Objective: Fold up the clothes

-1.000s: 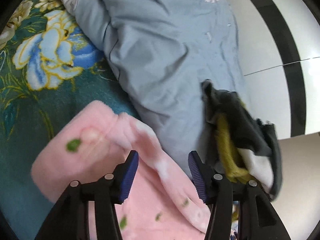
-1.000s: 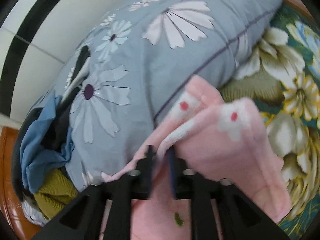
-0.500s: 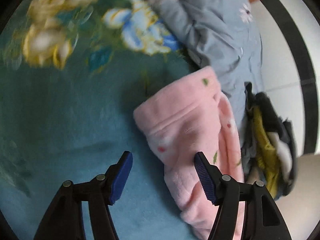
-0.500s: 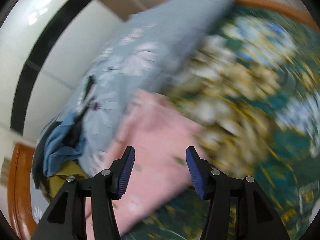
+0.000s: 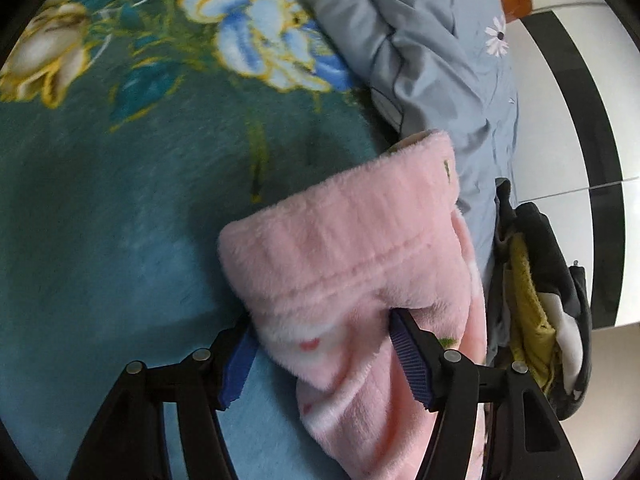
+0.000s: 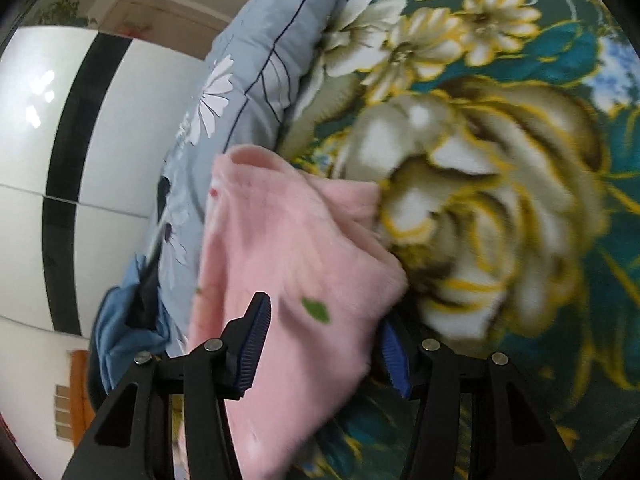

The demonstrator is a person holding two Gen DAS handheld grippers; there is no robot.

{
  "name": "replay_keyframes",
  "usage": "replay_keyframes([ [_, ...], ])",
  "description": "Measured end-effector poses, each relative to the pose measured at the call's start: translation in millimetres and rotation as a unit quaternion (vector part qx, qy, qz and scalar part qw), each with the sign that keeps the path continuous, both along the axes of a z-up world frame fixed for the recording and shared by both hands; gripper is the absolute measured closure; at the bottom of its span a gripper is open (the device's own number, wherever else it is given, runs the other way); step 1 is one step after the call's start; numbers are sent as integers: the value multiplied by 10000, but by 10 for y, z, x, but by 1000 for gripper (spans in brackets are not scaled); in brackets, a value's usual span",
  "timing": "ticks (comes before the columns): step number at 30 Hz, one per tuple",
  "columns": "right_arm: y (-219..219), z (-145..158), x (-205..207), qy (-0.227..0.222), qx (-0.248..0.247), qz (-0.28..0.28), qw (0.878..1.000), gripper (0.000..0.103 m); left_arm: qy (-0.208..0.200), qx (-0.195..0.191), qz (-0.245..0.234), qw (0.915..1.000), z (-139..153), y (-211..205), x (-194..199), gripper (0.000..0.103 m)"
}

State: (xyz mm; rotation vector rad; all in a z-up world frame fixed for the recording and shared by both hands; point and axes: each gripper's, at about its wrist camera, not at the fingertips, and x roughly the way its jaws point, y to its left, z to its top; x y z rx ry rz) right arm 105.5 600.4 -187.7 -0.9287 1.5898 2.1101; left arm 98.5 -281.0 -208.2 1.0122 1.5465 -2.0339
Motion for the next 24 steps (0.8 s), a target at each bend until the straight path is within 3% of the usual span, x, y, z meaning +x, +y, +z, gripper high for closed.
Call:
replay_keyframes([
  [6, 23, -50, -248, -80, 24, -107, 9999, 77, -69, -37, 114, 9999, 18, -72, -139, 35],
  [8, 23, -52, -297, -147, 7, -162, 9998, 84, -163, -8, 240, 9996, 36, -79, -145, 42],
  [10, 29, 28, -313, -143, -6, -180, 9997, 86, -235, -20, 354, 9991, 93, -82, -137, 72],
  [12, 39, 129, -319, -119, -8, -195, 9997, 88, -186, 6, 453, 9988, 160, -89, -119, 84],
  [19, 16, 757, -316, 368, 201, 167, 9990, 91, 739, -236, 85, 9970, 954, -56, -126, 88],
  [24, -47, 1295, -152, 844, 503, 528, 9938, 91, 1605, -643, -352, 9843, 1685, -76, 84, 88],
])
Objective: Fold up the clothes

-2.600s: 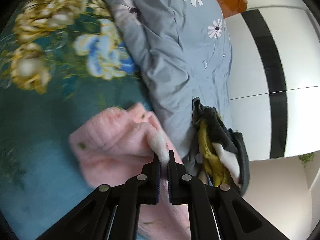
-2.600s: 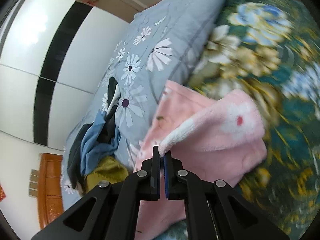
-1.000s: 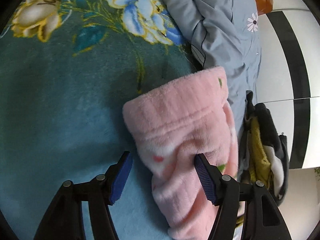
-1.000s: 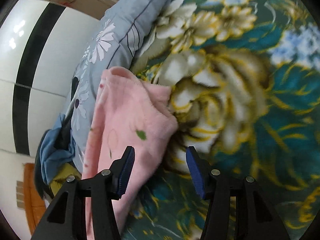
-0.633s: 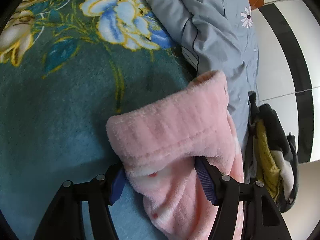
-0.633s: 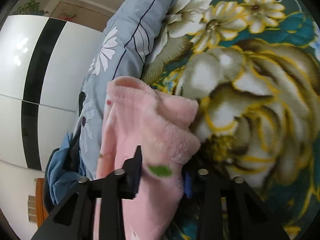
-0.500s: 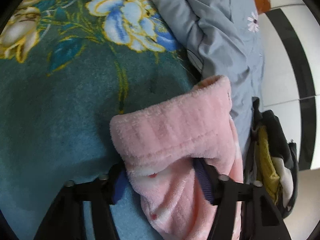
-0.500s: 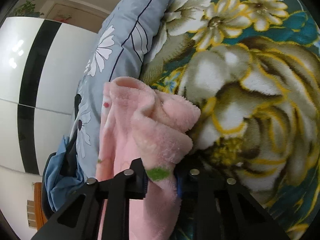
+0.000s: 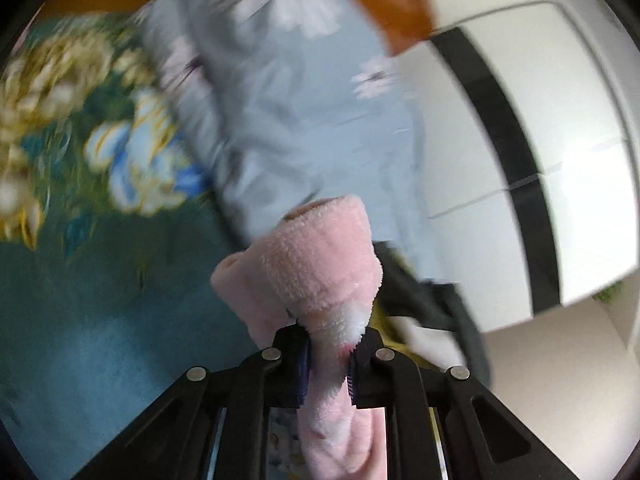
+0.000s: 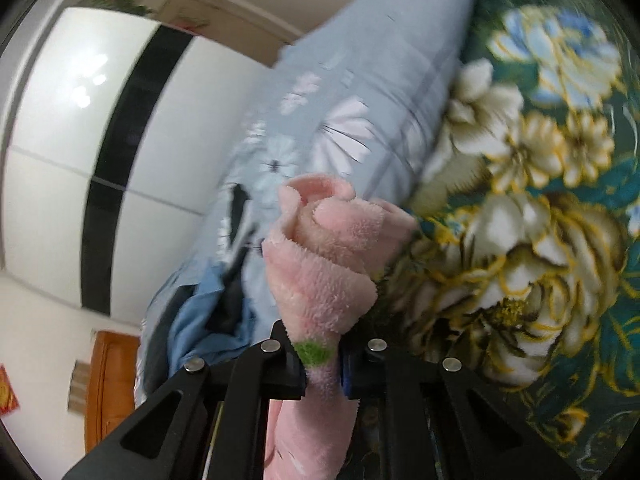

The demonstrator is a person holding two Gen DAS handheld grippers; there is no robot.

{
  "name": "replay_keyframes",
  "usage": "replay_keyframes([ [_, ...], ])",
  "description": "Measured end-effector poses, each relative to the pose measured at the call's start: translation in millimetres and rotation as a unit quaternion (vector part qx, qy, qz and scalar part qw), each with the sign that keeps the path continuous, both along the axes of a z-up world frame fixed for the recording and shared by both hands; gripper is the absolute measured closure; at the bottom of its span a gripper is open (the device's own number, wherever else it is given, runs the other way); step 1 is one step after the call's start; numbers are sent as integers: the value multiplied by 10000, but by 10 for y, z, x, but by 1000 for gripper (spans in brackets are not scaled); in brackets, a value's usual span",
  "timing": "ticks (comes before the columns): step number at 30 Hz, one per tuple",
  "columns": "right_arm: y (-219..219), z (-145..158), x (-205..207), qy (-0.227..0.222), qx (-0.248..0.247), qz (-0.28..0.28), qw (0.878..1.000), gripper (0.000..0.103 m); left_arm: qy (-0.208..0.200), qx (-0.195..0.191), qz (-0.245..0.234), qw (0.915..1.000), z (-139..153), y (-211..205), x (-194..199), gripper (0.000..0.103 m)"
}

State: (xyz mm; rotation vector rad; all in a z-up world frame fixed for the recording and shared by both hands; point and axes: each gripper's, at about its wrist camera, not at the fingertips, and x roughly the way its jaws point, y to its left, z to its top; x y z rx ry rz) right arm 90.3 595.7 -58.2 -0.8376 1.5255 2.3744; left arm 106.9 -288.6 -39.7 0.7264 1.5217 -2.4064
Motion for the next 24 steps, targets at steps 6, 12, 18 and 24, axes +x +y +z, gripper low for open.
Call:
replay_keyframes([
  [6, 98, -106, 670, -234, 146, 118, 9995, 91, -646, -351, -173, 9971, -311, -90, 760, 88],
  [12, 179, -948, 1115, -1385, -424, -192, 9893, 91, -2109, 305, 280, 9766, -1374, -109, 1190, 88],
  [18, 223, -1024, 1050, -1661, -247, -151, 9857, 91, -2200, 271, 262, 9748, -1367, -154, 1182, 88],
  [24, 214, -1120, 1009, -2019, -180, -117, 9792, 91, -2537, 482, 371, 9654, -1602, -236, 1109, 87],
])
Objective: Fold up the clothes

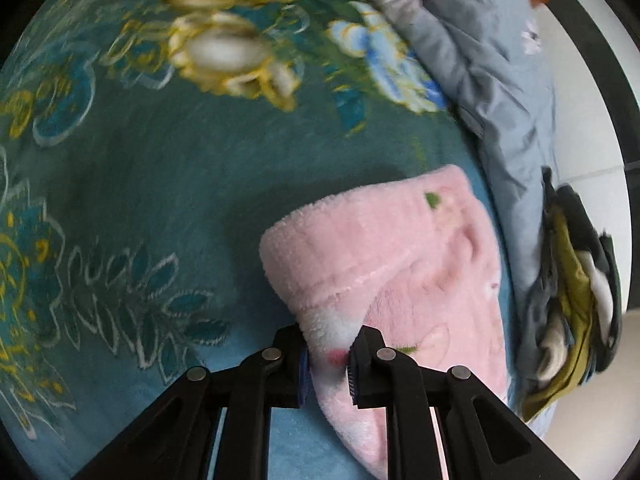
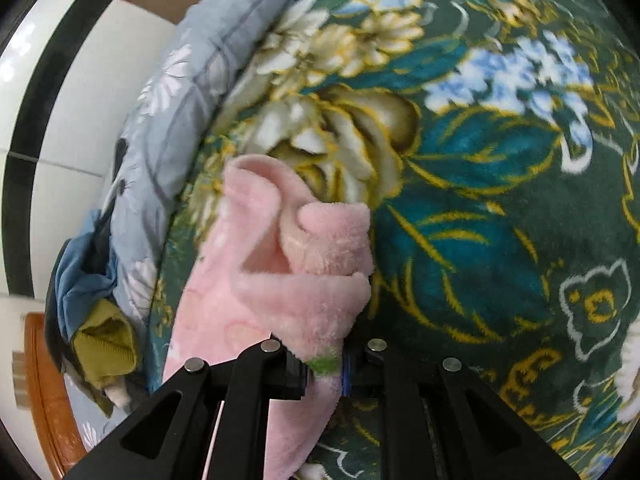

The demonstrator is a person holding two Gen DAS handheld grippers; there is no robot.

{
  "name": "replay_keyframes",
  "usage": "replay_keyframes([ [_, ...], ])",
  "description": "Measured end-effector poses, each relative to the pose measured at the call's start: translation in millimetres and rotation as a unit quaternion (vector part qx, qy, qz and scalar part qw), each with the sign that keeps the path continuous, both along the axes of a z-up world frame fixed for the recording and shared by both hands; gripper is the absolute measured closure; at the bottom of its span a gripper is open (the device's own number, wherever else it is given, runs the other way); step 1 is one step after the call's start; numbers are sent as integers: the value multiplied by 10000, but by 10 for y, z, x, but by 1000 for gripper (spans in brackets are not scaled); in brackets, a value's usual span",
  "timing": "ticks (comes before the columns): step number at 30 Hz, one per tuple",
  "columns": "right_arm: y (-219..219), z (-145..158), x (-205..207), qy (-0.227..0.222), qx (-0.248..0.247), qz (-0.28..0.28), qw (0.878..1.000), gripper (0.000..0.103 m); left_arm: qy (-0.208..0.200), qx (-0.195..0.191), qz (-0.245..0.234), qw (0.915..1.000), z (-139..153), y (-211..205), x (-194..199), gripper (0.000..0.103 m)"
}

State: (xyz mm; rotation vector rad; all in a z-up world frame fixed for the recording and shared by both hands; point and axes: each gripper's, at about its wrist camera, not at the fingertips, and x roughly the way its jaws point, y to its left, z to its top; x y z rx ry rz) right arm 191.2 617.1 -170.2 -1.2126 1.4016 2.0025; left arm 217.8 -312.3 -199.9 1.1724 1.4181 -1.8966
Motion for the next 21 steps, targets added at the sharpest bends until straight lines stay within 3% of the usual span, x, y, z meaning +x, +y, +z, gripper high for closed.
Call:
replay_keyframes([
  [5, 3, 19, 23, 140, -77, -18, 9999, 88, 13, 54, -218, 9997, 84, 72, -50, 78],
  [7, -6, 28, 11, 155, -79, 25, 9998, 85, -76, 51, -291, 9995, 141, 76, -48, 67],
  [9, -18, 34, -32, 164, -82, 76, 9998, 80, -78, 87, -236, 9997, 200, 63, 22, 58],
  [10, -19, 42, -38, 182, -79, 96, 9998, 71, -94, 86, -197, 9997, 225, 59, 70, 53],
  [12, 5, 93, 11, 258, -16, 133, 9996, 67, -142, 28, -85, 9999, 323, 45, 214, 52],
  [16, 149, 330, 182, 347, 508, 227, 9978, 66, -252, -643, 56, 9976, 677, 94, 374, 52],
  [21, 346, 560, -21, 509, 912, 757, 9916, 65, 33, -1227, -539, 9910, 1087, 589, 57, 49],
])
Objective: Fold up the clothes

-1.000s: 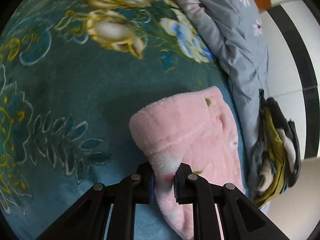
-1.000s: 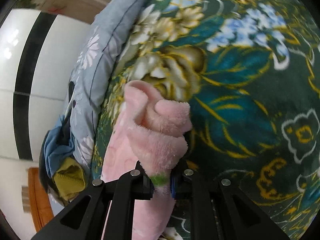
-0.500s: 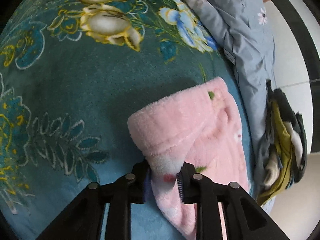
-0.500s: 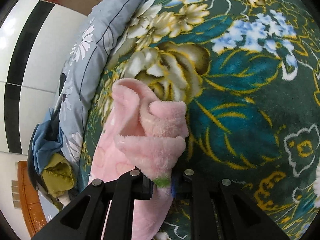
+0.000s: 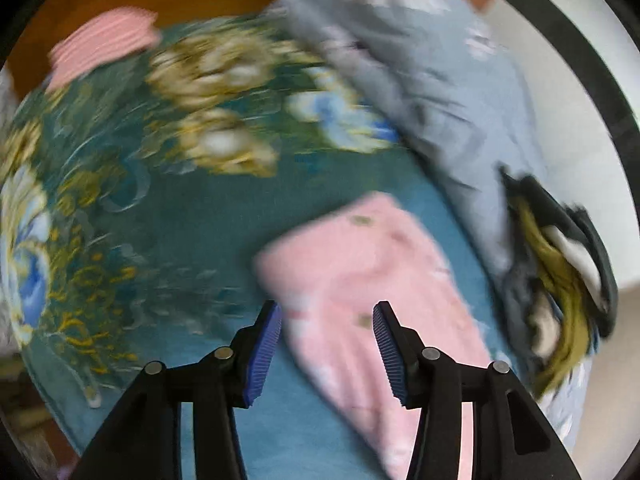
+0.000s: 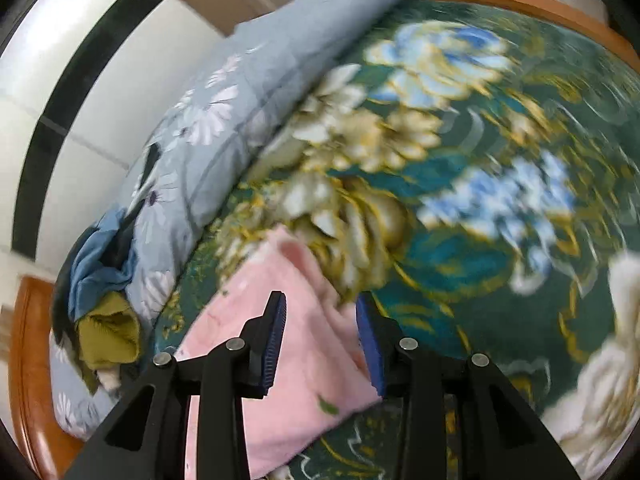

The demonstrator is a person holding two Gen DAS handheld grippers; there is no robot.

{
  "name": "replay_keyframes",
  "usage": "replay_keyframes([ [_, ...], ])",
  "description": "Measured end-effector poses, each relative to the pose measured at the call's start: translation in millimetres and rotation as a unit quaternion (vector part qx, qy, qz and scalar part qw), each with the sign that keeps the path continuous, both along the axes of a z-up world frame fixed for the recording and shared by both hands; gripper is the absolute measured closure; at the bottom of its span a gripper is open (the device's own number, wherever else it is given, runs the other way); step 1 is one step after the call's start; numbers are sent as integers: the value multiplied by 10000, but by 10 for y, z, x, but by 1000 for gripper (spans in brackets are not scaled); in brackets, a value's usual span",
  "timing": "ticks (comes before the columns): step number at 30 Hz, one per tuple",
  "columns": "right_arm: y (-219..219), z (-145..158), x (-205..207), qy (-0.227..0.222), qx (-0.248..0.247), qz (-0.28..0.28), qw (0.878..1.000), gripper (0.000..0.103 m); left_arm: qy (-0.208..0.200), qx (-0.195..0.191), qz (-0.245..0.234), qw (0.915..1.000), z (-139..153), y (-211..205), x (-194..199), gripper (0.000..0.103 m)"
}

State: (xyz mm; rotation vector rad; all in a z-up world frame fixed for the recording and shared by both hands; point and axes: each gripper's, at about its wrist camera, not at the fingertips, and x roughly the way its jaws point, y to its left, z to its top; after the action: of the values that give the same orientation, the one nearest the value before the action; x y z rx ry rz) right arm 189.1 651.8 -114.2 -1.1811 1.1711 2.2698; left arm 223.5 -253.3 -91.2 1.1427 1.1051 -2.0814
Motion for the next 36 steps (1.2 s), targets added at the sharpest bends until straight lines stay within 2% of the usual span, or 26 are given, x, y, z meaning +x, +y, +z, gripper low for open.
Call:
replay_keyframes([
  [4, 48, -136, -312, -67, -156, 288, 9994, 65, 148, 14, -944, 9954, 77, 763, -603, 44],
  [9, 35, -288, -562, -141, -370, 651, 9971, 66, -19, 130, -1834, 9829, -55, 1627, -1144, 43],
  [10, 33, -307, -574, -112, -456, 709, 9964, 70, -66, 150, -2007, 9795, -88, 1803, -1248, 43],
  [11, 24, -323, -590, -86, -527, 808, 9953, 85, -130, 181, -2215, 9749, -119, 1983, -1356, 43],
  [12, 10, -326, -607, -79, -534, 933, 9942, 94, -172, 157, -2360, 9715, -126, 2116, -1420, 43],
  [13, 0, -309, -621, -78, -472, 1026, 9936, 97, -211, 132, -2504, 9678, -133, 2249, -1483, 43],
  [16, 42, -111, -660, 362, -315, 1238, 9911, 98, -264, -25, -2881, 9572, -133, 2583, -1615, 43],
  [18, 135, 83, -684, 801, -235, 1198, 9893, 99, -297, -172, -3069, 9511, -126, 2762, -1666, 43],
  [19, 166, 122, -713, 875, -201, 1196, 9888, 99, -319, -241, -3161, 9479, -125, 2849, -1690, 43],
  [22, 198, 24, -869, 566, -121, 1263, 9903, 99, -502, -316, -3363, 9399, -174, 3007, -1686, 43],
  [25, 235, -282, -971, 44, -196, 1218, 9924, 98, -657, -342, -3479, 9346, -210, 3116, -1656, 43],
  [27, 293, -397, -960, -59, -295, 1050, 9940, 95, -724, -380, -3506, 9330, -241, 3171, -1659, 43],
  [28, 324, -412, -941, -17, -343, 988, 9945, 95, -779, -427, -3516, 9319, -256, 3189, -1658, 43],
  [31, 425, -301, -812, 190, -282, 792, 9963, 76, -829, -433, -3484, 9327, -313, 3211, -1672, 43],
  [34, 529, -145, -523, 386, -256, 515, 9976, 72, -770, -437, -3369, 9374, -329, 3214, -1666, 43],
  [36, 517, -143, -272, 376, -274, 373, 9982, 65, -748, -405, -3297, 9402, -347, 3216, -1657, 43],
])
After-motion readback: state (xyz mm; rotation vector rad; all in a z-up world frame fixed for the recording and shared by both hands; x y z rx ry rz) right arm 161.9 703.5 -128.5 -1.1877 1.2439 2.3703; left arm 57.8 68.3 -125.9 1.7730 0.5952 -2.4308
